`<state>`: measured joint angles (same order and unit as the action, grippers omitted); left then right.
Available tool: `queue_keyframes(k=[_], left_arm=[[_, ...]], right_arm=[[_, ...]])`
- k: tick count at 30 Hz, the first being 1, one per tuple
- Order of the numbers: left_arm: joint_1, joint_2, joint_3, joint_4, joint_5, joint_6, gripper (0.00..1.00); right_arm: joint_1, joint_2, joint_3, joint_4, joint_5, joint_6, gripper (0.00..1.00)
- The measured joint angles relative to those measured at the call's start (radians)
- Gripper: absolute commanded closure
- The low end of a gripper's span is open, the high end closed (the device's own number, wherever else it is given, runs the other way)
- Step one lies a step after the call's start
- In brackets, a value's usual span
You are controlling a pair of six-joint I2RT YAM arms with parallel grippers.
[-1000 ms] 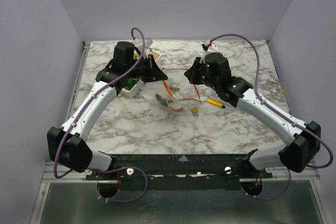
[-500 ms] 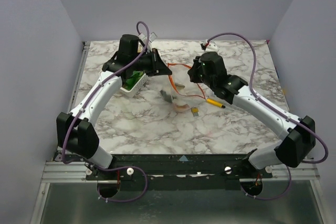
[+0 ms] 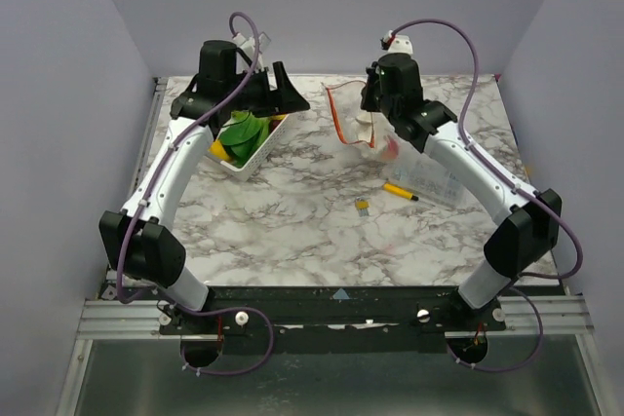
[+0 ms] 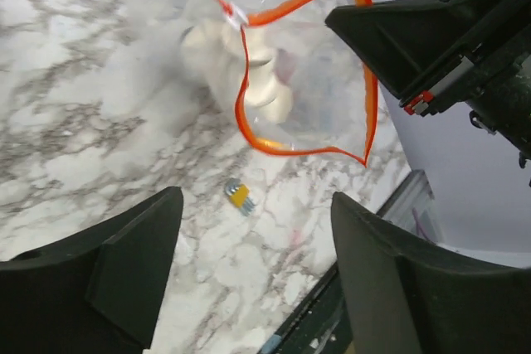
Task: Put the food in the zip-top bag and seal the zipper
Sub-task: Adjust the zipper food storage bag at the center of the board, then pick up the fake vegetable from the bin.
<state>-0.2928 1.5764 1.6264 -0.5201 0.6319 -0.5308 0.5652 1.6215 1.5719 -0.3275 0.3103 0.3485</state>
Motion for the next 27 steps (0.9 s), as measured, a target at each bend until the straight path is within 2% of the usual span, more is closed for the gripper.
queue_keyframes(k=[3, 7, 10, 11, 16, 23, 27], left_arm=[[0.049, -0.014, 0.000, -0.019, -0.026, 0.034, 0.14], [0.093, -0.021, 0.000, -0.055, -0.114, 0.077, 0.13], [0.099, 0.014, 0.033, -0.100, -0.237, 0.140, 0.13], [0.099, 0.050, 0.067, -0.114, -0.312, 0.179, 0.13], [0.096, 0.216, 0.141, -0.098, -0.509, 0.323, 0.11], [0.079, 0.470, 0.307, -0.148, -0.669, 0.479, 0.10], [0.058, 0.543, 0.377, -0.175, -0.713, 0.533, 0.13]], right_arm=[[-0.018, 0.058, 0.046, -0.003, 0.003, -0.029, 0.99], [-0.017, 0.115, 0.063, -0.001, 0.002, -0.055, 0.99], [-0.018, 0.139, 0.059, 0.005, -0.005, -0.067, 0.99], [-0.018, 0.140, 0.054, 0.008, -0.009, -0.070, 0.99], [-0.021, 0.140, 0.029, 0.039, -0.040, -0.081, 0.99], [-0.031, 0.140, 0.001, 0.071, -0.090, -0.080, 0.99], [-0.032, 0.138, -0.006, 0.078, -0.100, -0.080, 0.99]])
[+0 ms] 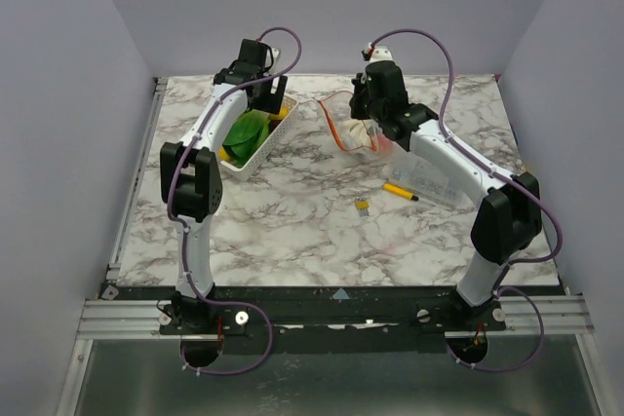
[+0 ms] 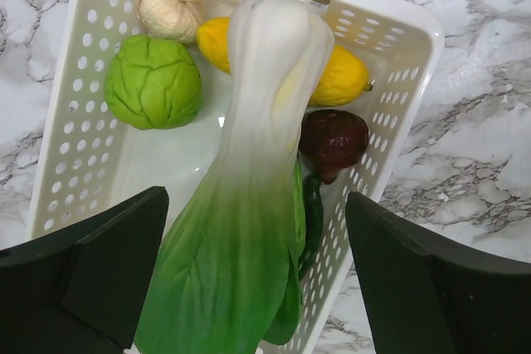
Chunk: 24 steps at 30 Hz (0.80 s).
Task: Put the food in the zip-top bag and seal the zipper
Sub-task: Pick up the fake vegetable from the bin.
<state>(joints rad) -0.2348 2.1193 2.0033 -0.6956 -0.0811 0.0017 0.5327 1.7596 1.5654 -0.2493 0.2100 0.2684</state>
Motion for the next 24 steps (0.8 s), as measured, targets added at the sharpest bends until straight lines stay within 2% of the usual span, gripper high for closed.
queue_keyframes(k=[8, 11, 16, 19, 24], left_arm=[[-0.019, 0.101, 0.098, -0.086, -0.064, 0.047, 0.24], [-0.019, 0.124, 0.109, -0.126, -0.077, 0.064, 0.41], [-0.019, 0.134, 0.109, -0.158, -0.137, 0.094, 0.52], [-0.019, 0.134, 0.109, -0.158, -0.199, 0.123, 0.53], [-0.019, 0.132, 0.086, -0.104, -0.333, 0.186, 0.39]], right_arm=[[-0.009, 0.000, -0.005, 0.016, -0.018, 0.000, 0.99], [-0.010, 0.000, -0.006, 0.017, -0.021, 0.001, 0.99], [-0.010, 0.000, -0.007, 0.019, -0.026, 0.001, 0.99], [-0.010, 0.000, -0.007, 0.020, -0.032, 0.002, 0.99], [-0.010, 0.000, -0.008, 0.021, -0.037, 0.004, 0.99]])
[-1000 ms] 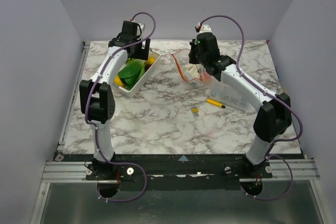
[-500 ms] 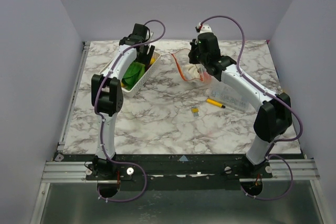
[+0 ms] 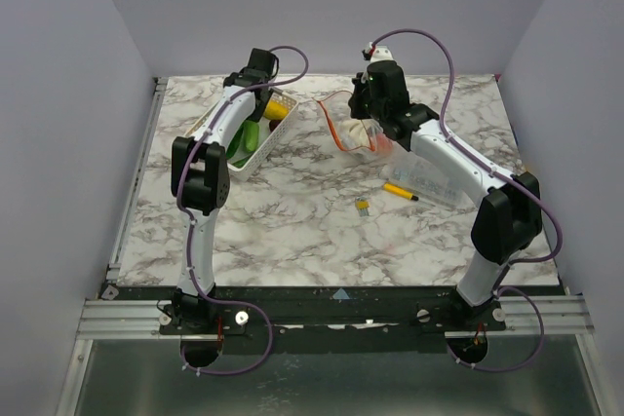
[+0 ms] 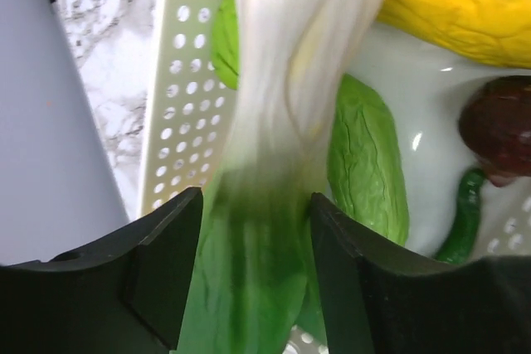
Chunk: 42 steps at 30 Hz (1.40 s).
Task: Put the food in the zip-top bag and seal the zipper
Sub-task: Pick up the fake vegetable from the bin.
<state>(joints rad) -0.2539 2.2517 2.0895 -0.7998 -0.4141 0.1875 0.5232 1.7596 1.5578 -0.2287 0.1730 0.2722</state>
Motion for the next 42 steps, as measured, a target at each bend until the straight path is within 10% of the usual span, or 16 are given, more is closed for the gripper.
queue_keyframes(k=[11, 25, 42], left_arm=[[0.013, -0.003, -0.019, 0.035, -0.068, 0.010, 0.13], [0.019, -0.138, 0.016, -0.003, 0.230, -0.249, 0.59], [0.063, 0.134, 0.177, -0.069, 0.509, -0.585, 0.40]], right_arm=[[0.000, 0.000, -0.001, 0.001, -0.006, 0.000, 0.99], [0.000, 0.000, -0.001, 0.001, -0.015, 0.006, 0.99], [0.000, 0.000, -0.001, 0.000, -0.026, 0.008, 0.99]])
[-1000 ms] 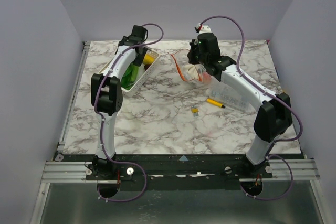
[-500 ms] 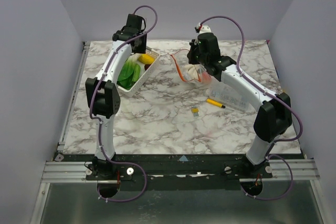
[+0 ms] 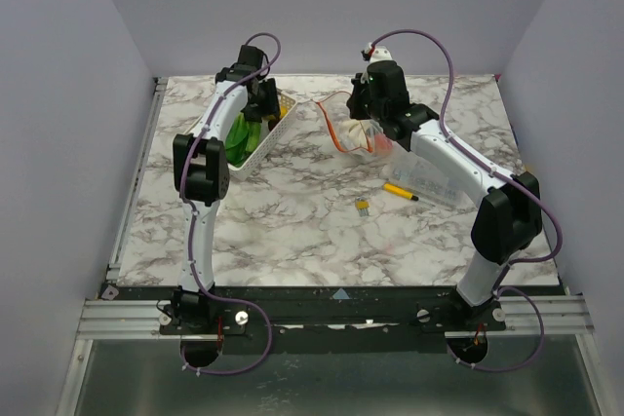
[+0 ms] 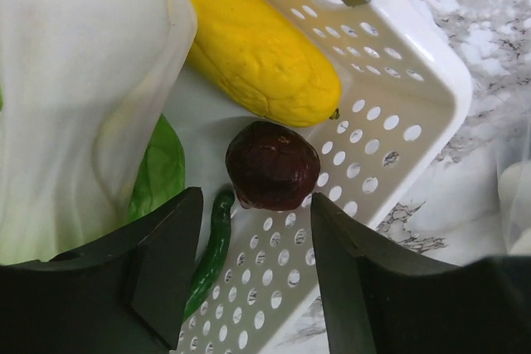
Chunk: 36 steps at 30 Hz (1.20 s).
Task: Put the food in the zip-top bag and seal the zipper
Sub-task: Pick up the fake vegetable from the bin.
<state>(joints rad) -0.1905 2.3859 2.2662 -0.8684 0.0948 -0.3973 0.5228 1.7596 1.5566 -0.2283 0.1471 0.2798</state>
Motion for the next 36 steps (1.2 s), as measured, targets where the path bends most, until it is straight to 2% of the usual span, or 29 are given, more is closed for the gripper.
queue_keyframes(k=[9, 15, 18, 23, 26, 31, 36], left_arm=[[0.003, 0.020, -0.007, -0.024, 0.031, -0.029, 0.39], [0.003, -0.041, -0.138, -0.008, 0.023, -0.026, 0.42], [0.003, -0.069, -0.156, -0.030, 0.021, -0.025, 0.43], [-0.001, -0.092, -0.194, -0.031, 0.024, -0.020, 0.39], [-0.002, -0.096, -0.200, -0.015, 0.030, -0.026, 0.41], [-0.003, -0.096, -0.183, 0.021, 0.035, -0.076, 0.43], [-0.007, -0.092, -0.180, 0.079, 0.049, -0.163, 0.39]], right_arm=[[0.000, 0.000, 0.000, 0.000, -0.001, 0.000, 0.99], [-0.001, 0.000, 0.000, 0.000, -0.003, 0.000, 0.99], [-0.001, 0.000, 0.000, 0.000, -0.004, 0.000, 0.99], [-0.001, 0.000, 0.000, 0.000, -0.007, 0.000, 0.99], [-0.001, 0.000, 0.000, 0.000, -0.011, 0.001, 0.99], [-0.001, 0.000, 0.000, 0.000, -0.022, 0.008, 0.99], [-0.001, 0.000, 0.000, 0.000, -0.028, 0.008, 0.99]])
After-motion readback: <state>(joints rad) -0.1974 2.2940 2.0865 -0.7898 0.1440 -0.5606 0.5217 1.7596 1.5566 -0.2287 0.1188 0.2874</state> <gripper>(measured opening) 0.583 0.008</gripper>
